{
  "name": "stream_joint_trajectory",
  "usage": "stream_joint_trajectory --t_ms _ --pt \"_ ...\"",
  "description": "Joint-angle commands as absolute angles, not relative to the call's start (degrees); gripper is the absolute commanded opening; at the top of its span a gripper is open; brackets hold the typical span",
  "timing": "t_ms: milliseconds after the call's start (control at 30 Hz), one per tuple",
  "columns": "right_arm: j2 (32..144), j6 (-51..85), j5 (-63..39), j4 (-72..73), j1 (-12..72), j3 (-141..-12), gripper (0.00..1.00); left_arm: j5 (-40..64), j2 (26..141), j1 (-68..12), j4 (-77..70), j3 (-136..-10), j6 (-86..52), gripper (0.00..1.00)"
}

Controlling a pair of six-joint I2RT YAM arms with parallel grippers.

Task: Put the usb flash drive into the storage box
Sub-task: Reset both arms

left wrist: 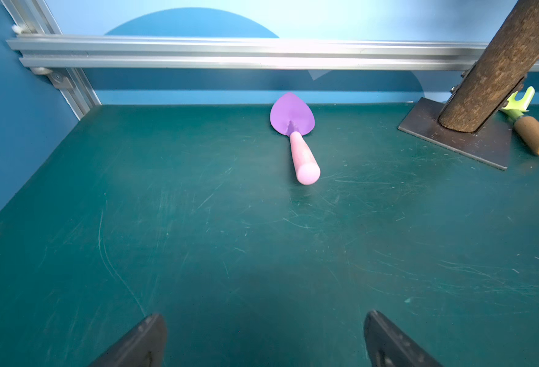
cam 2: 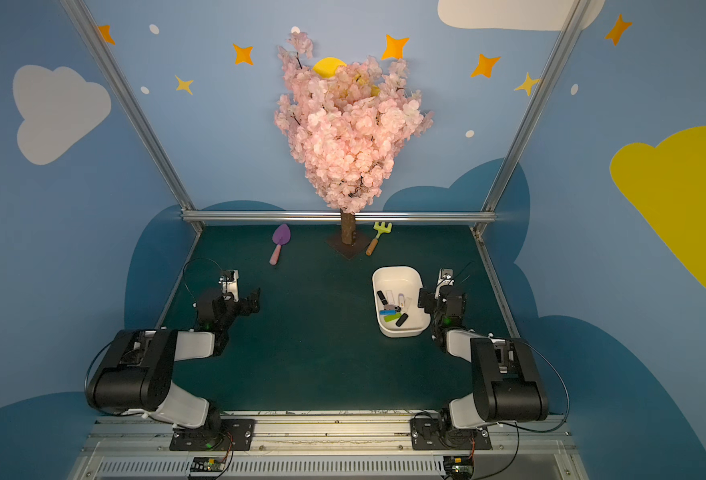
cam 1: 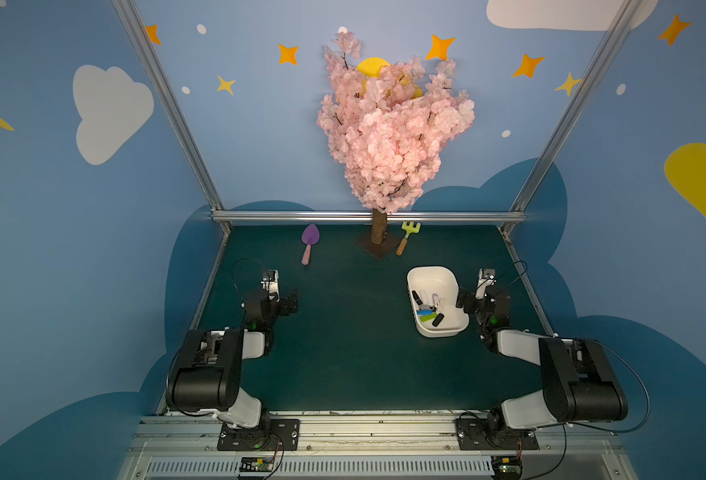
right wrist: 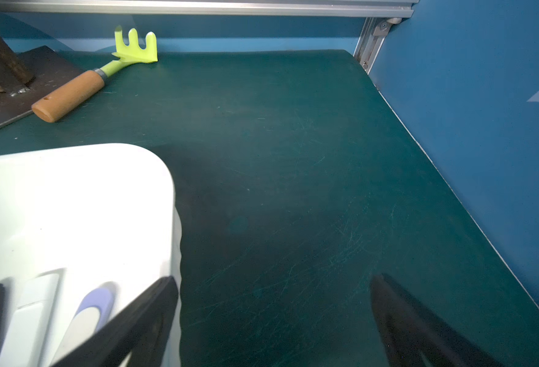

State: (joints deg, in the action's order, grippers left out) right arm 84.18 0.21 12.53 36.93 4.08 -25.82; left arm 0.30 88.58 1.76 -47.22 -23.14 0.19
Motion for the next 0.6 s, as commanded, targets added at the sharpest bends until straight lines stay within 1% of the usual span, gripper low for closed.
stream_joint_trajectory --t_ms 0,567 --pt "83.99 0.75 11.87 35.9 4.14 -25.7 0.98 1.23 88.11 1.71 -46.47 -23.03 -0.11 1.0" --pt "84.04 0.27 11.4 35.63 4.47 -25.96 0.98 1.27 88.17 1.7 -46.41 -23.07 -0.05 1.0"
